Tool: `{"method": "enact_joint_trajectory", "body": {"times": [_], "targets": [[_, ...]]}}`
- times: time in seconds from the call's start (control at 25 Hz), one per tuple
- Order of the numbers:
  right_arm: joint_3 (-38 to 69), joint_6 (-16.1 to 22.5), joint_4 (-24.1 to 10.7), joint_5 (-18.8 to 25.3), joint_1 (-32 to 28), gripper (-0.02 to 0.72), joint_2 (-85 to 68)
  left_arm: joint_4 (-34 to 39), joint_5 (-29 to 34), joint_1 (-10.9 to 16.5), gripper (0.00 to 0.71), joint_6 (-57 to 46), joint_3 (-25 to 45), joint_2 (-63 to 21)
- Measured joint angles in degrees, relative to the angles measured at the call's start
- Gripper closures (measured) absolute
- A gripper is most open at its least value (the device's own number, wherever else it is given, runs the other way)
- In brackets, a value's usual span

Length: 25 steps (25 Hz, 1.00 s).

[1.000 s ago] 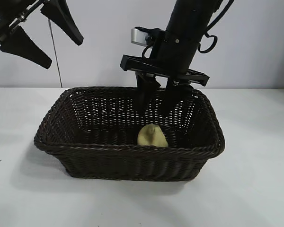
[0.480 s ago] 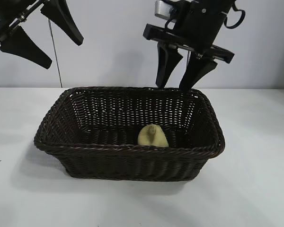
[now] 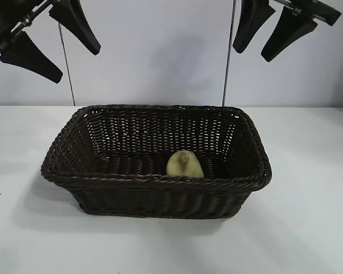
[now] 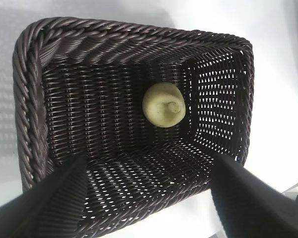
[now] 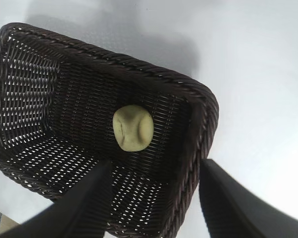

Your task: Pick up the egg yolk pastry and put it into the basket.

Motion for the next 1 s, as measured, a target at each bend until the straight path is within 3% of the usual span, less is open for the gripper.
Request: {"method": "enact_joint_trajectory", "body": {"times": [1.0], "targets": [[-0.1,-0.2,-0.9,0.1,0.0,0.314,-0.5,0.0,0.0,0.0,0.199,0.0,0.0,0.0]]}}
